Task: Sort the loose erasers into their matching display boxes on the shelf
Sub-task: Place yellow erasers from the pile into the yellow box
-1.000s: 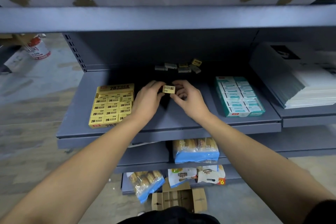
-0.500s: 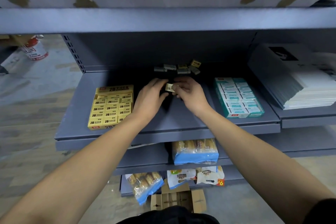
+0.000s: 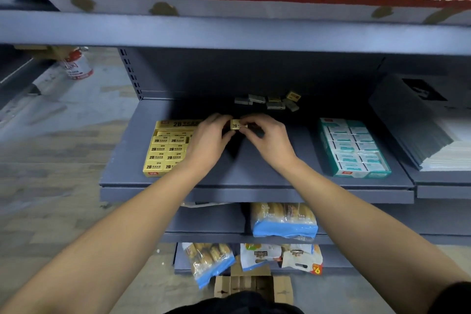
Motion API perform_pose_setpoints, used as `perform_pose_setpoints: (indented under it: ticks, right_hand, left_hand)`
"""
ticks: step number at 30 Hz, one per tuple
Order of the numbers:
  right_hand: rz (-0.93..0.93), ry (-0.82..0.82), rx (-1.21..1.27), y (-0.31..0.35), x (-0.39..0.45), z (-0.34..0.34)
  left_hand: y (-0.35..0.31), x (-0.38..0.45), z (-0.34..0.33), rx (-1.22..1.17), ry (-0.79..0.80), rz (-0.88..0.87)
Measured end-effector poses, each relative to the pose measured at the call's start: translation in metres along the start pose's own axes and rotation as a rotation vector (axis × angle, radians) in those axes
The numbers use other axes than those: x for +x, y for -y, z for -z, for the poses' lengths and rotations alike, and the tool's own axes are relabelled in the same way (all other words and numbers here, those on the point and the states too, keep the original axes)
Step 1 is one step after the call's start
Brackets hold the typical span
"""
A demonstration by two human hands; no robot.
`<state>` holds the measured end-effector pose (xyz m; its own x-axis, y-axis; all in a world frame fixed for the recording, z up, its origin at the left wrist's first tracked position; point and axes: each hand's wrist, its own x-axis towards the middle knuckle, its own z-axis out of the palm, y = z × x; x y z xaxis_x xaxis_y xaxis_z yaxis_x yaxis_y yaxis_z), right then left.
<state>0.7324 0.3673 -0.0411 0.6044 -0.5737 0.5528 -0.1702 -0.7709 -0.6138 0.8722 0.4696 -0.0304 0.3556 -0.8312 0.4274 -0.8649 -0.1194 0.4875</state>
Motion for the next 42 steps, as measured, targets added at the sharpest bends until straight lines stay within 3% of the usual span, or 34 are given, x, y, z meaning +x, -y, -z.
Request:
perform_pose_setpoints:
  ticks: [10, 22, 28, 32, 42]
  right_hand:
    - [0.017, 0.197, 0.061, 0.031, 0.015, -0.063]
    - [-0.12, 0.272, 0.052, 0.035, 0.016, -0.085]
    - [-0.086, 0.312, 0.025, 0.032, 0.012, -0.081]
    - [-0.039, 0.225, -0.027, 0.025, 0.006, -0.063]
    - [-0.23, 0.003, -0.195, -0.027, -0.003, -0.006]
  left_hand:
    - [0.057, -0.038, 0.063, 0.12, -0.134, 0.261]
    - [0.072, -0.056, 0.074, 0.128, -0.193, 0.269]
    - [0.064, -0.046, 0.06, 0.068, -0.156, 0.243]
    - [0.046, -0.028, 0.04, 0.078, -0.107, 0.16]
    - [-0.002, 0.022, -0.032, 0.108, 0.035, -0.025]
